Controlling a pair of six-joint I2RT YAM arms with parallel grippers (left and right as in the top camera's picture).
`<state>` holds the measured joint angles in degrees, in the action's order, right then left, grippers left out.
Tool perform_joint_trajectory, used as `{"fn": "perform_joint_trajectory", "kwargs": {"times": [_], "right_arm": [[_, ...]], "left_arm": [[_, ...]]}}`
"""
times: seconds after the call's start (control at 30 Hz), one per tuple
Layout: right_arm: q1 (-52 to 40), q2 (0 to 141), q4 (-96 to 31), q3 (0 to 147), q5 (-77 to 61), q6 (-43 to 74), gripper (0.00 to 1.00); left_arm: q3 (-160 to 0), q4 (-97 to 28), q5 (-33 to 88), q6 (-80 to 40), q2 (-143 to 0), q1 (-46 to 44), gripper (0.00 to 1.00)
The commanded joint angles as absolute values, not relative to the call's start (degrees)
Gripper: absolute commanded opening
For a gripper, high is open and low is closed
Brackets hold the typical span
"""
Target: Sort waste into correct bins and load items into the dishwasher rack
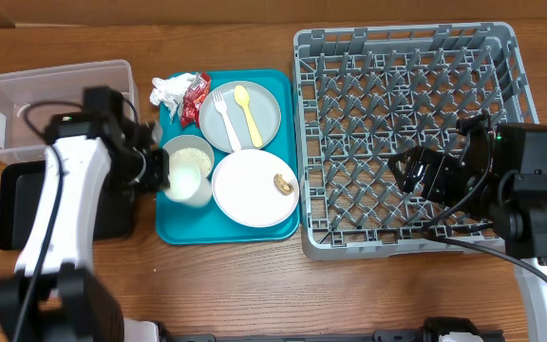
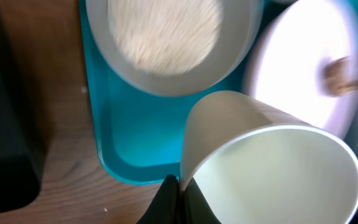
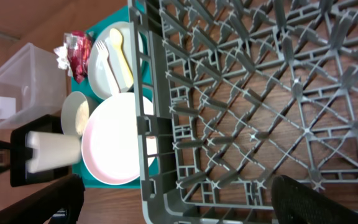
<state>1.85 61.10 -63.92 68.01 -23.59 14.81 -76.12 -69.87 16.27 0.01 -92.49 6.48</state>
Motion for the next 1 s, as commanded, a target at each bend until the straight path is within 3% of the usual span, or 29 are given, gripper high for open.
{"fn": "perform_joint_trajectory", "kwargs": {"times": [0.0,0.27,0.4,0.43,0.5,0.67,0.87,0.97], "right_arm": [[2.0,58.4,-64.2,74.0,-25.3,11.6,1.00],[2.0,57.7,-63.3,78.1,-41.0,8.0,1.00],[2.0,61.3,-62.5,78.1,-54.0,1.6,0.99],[2.0,63.8,-61.2,78.1,-64.4,-2.6,0.94],[1.9,66.4,-59.5,78.1,-73.6,-4.5,0.93],[-0.7,77.2,-52.5,78.1,-89.9,-4.0,0.93],[-10.2,83.6,-40.5,78.1,-89.9,-3.2,0.95],[-13.6,84.3,-28.1,78.1,-88.6,4.9,0.90]], "left_arm": [[-84.6,-70.5,23.1,-2.0,-82.9,6.5,0.04],[-87.9,-67.9,44.0,-4.8,-77.1,12.2,0.04],[-87.8,-66.5,62.7,-2.5,-78.1,14.9,0.04],[-87.8,-65.4,69.5,-2.5,-78.8,15.7,0.04],[-87.8,-64.0,75.0,-2.5,-80.1,15.9,0.04],[-87.8,-63.0,82.1,-1.2,-83.5,15.7,0.04],[-87.8,-62.7,86.3,1.3,-85.7,14.9,0.04],[-87.8,-62.8,84.6,1.5,-85.7,12.2,0.04]]}}
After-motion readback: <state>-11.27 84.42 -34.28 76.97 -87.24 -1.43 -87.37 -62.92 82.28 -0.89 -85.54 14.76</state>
